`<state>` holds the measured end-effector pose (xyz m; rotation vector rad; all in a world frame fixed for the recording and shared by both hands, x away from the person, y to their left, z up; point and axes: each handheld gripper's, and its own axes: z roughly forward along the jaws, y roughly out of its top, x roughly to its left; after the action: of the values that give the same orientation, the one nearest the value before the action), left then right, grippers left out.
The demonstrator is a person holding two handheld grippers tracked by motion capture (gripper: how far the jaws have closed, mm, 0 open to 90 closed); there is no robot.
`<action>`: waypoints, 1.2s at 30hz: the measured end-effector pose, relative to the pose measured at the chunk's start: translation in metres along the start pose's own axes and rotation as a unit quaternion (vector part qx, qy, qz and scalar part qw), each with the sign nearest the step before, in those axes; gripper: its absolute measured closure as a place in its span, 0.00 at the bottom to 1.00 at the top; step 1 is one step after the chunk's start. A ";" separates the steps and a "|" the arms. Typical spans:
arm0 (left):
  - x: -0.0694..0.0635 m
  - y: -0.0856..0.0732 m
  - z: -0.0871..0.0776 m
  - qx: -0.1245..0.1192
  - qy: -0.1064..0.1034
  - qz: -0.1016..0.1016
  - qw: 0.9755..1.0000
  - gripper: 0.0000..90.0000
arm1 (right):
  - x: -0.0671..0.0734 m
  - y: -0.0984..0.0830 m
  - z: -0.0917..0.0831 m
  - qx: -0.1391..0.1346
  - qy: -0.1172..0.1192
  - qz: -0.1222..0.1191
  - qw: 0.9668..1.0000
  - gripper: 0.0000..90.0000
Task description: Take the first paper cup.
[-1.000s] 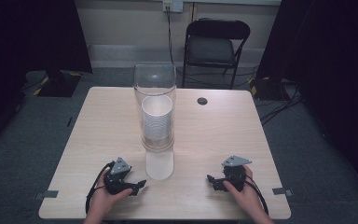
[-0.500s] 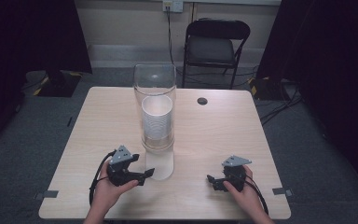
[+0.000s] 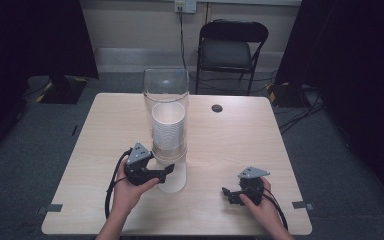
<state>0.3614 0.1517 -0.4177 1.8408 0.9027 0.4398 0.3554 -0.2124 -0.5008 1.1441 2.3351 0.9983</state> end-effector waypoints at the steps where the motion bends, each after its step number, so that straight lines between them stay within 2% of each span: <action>1: 0.000 0.000 0.000 0.000 0.000 0.000 1.000 0.21 | 0.000 0.000 0.000 0.000 0.000 0.000 1.000 0.10; 2: 0.000 0.000 0.003 -0.013 -0.001 0.000 1.000 0.21 | 0.000 0.000 0.000 0.000 0.000 0.000 1.000 0.10; 5: -0.003 0.000 0.008 -0.016 0.005 0.010 1.000 0.24 | 0.000 0.000 0.000 0.000 0.000 0.000 1.000 0.10; 8: -0.006 0.001 0.012 -0.028 0.019 0.027 0.999 0.26 | 0.000 0.000 0.000 0.000 0.000 0.000 1.000 0.10; 11: -0.006 0.001 0.015 -0.036 0.018 0.027 0.999 0.28 | 0.000 0.000 0.000 0.000 0.000 0.000 1.000 0.10; 12: -0.006 0.001 0.016 -0.040 0.011 0.030 0.999 0.30 | 0.000 0.000 0.000 0.000 0.000 0.000 1.000 0.10; 14: -0.007 0.001 0.017 -0.041 0.010 0.038 0.998 0.36 | 0.000 0.000 0.000 0.000 0.000 0.000 1.000 0.10; 18: -0.007 0.002 0.019 -0.043 0.010 0.035 0.998 0.37 | 0.000 0.000 0.000 0.000 0.000 0.000 1.000 0.10; 23: -0.007 0.001 0.019 -0.042 0.010 0.042 0.998 0.38 | 0.000 0.000 0.000 0.000 0.000 0.000 1.000 0.10; 28: -0.009 -0.002 0.018 -0.043 0.019 0.050 0.998 0.39 | 0.000 0.000 0.000 0.000 0.000 0.000 1.000 0.10; 29: -0.010 -0.004 0.019 -0.055 0.017 0.049 0.997 0.39 | 0.000 0.000 0.000 0.000 0.000 0.000 1.000 0.10; 30: -0.011 -0.005 0.018 -0.051 0.023 0.051 0.997 0.39 | 0.000 0.000 0.000 0.000 0.000 0.000 1.000 0.10; 33: -0.012 -0.006 0.020 -0.046 0.016 0.040 0.998 0.40 | 0.000 0.000 0.000 0.000 0.000 0.000 1.000 0.10; 35: -0.012 -0.008 0.021 -0.058 0.014 0.033 0.998 0.40 | 0.000 0.000 0.000 0.000 0.000 0.000 1.000 0.10; 36: -0.013 -0.008 0.021 -0.056 0.016 0.033 0.998 0.40 | 0.000 0.000 0.000 0.000 0.000 0.000 1.000 0.10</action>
<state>0.3629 0.1305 -0.4325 1.7699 0.8240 0.5512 0.3552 -0.2124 -0.5009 1.1443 2.3350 0.9982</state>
